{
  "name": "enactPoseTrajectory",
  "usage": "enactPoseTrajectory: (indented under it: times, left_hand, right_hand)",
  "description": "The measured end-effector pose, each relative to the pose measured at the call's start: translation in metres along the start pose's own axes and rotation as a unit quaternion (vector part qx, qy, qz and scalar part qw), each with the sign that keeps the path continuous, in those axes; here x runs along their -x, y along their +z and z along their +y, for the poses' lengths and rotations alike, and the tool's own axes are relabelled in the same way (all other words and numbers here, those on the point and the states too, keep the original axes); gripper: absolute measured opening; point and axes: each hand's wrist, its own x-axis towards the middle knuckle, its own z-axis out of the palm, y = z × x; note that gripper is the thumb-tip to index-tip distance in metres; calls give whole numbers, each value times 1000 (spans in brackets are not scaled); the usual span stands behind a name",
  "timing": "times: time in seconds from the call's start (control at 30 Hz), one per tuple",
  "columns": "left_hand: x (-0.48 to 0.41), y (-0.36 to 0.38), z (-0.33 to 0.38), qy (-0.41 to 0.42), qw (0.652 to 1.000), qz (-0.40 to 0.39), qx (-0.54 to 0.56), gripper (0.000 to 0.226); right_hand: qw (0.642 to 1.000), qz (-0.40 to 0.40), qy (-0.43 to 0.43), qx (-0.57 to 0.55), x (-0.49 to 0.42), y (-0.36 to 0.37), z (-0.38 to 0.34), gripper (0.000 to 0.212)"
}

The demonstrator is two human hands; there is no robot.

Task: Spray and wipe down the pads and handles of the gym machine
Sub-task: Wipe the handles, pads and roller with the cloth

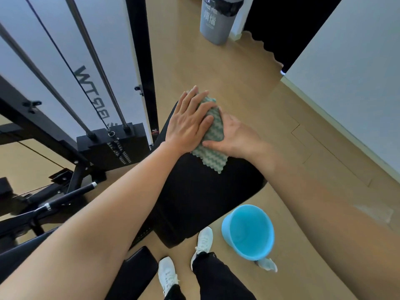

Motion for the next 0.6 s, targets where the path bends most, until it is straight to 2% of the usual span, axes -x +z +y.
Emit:
enactPoseTrajectory:
  times: [0.13, 0.2, 0.3, 0.43, 0.53, 0.6]
  left_hand:
    - [-11, -7, -24, -42, 998, 12, 35, 51]
    - [-13, -10, -32, -79, 995, 13, 67, 51]
    - [-7, -10, -44, -139, 983, 9, 122, 44]
    - [12, 1, -50, -210, 964, 8, 162, 40]
    - [25, 9, -56, -209, 963, 27, 167, 38]
    - [35, 16, -63, -208, 962, 37, 171, 37]
  right_hand:
    - [999, -29, -14, -16, -26, -11, -18, 123]
    - [998, 0, -39, 47, -30, -14, -28, 125]
    - [980, 58, -109, 156, -32, -6, -48, 111]
    - [970, 58, -80, 224, -39, 6, -66, 104]
    - [944, 86, -79, 307, -45, 12, -73, 102]
    - [910, 113, -91, 389, -48, 21, -78, 98]
